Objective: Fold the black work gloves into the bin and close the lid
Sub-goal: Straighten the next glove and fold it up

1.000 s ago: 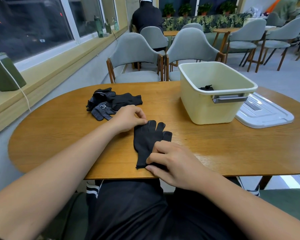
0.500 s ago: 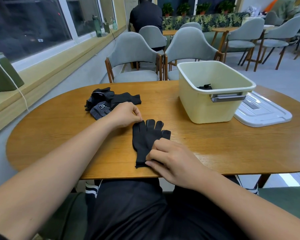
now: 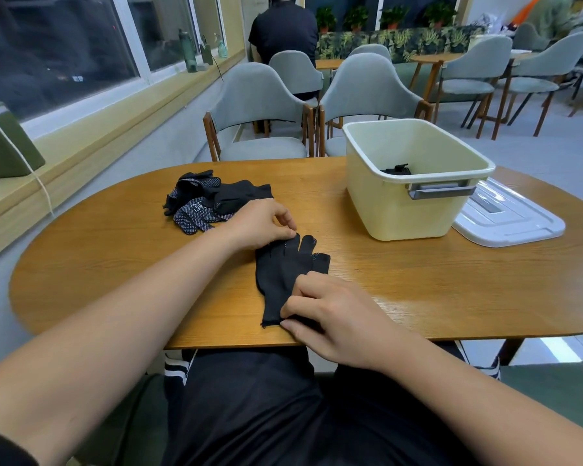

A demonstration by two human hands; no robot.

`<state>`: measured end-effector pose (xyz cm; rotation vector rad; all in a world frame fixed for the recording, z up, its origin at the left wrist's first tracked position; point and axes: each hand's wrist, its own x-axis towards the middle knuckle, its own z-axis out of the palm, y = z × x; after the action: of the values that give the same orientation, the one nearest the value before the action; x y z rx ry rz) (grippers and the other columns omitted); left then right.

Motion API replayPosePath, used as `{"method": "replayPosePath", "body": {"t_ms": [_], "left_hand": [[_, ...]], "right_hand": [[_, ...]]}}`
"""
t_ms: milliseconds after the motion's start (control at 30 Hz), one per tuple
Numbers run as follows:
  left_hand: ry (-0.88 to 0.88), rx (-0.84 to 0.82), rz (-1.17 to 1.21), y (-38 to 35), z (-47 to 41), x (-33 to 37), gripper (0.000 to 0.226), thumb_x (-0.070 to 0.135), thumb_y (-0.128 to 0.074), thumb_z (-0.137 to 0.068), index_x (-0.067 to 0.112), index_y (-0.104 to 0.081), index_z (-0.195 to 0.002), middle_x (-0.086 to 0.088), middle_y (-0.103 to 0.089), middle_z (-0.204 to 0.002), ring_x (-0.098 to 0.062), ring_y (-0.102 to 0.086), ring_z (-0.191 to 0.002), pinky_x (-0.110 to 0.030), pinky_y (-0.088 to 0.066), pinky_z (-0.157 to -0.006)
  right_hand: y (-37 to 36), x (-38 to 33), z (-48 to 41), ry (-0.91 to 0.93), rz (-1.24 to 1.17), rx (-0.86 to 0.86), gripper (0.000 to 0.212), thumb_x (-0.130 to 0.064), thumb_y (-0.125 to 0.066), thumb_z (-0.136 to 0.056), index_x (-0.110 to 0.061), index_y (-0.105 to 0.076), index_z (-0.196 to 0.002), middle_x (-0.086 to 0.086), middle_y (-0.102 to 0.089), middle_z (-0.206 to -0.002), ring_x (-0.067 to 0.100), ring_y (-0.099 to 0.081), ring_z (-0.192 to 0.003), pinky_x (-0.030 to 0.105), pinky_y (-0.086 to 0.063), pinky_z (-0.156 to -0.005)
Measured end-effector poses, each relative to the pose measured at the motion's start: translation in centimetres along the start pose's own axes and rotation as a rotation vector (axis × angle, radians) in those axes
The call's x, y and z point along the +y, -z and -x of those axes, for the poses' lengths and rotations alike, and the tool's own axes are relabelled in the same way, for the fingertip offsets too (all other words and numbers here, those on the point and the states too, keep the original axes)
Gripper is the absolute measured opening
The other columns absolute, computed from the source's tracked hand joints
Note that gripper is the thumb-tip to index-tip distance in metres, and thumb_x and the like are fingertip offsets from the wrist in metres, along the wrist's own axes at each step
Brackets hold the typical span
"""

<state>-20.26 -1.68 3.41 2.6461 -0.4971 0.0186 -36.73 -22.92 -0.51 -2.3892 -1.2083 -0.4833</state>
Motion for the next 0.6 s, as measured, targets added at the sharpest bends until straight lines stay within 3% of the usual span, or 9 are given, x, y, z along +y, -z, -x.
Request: {"method": "replayPosePath", "body": {"t_ms": [300, 467, 533, 600], "left_hand": [[-0.024, 0.011, -0.064, 0.4, -0.3, 0.6, 0.005, 0.031, -0.083, -0.089, 0.03, -0.079, -0.086, 0.012, -0.064, -0.11, -0.014, -0.055, -0.112, -0.033, -0.046, -0.096], [0.044, 0.045, -0.057, 1.1, -0.1, 0.2, 0.008, 0.026, -0.081, -0.091, 0.022, -0.08, -0.085, 0.015, -0.065, -0.102, -0.015, -0.069, -0.087, -0.008, -0.039, -0.078], [0.068, 0.017, -0.068, 1.1, -0.1, 0.1, 0.007, 0.027, -0.081, -0.091, 0.023, -0.08, -0.085, 0.013, -0.066, -0.102, -0.014, -0.069, -0.086, -0.013, -0.041, -0.066], [0.072, -0.004, -0.075, 0.9, -0.2, 0.1, 0.008, 0.028, -0.081, -0.091, 0.026, -0.079, -0.083, 0.012, -0.067, -0.103, -0.013, -0.068, -0.087, -0.021, -0.046, -0.065]], "right_hand": [[0.0, 0.0, 0.0, -0.001, 0.002, -0.003, 0.017, -0.036, -0.064, -0.107, -0.022, -0.073, -0.11, -0.006, -0.055, -0.099, 0.015, -0.051, -0.087, 0.029, -0.042, -0.073], [0.0, 0.0, 0.0, -0.003, -0.001, -0.002, 0.017, -0.036, -0.064, -0.107, -0.022, -0.074, -0.109, -0.006, -0.056, -0.099, 0.015, -0.051, -0.087, 0.029, -0.043, -0.073], [-0.1, 0.0, 0.0, -0.006, -0.004, 0.0, 0.017, -0.036, -0.064, -0.107, -0.022, -0.073, -0.109, -0.006, -0.055, -0.098, 0.015, -0.05, -0.087, 0.028, -0.042, -0.073], [-0.1, 0.0, 0.0, -0.007, -0.005, -0.003, 0.017, -0.037, -0.064, -0.107, -0.022, -0.073, -0.11, -0.006, -0.055, -0.098, 0.015, -0.05, -0.087, 0.026, -0.039, -0.074]]}}
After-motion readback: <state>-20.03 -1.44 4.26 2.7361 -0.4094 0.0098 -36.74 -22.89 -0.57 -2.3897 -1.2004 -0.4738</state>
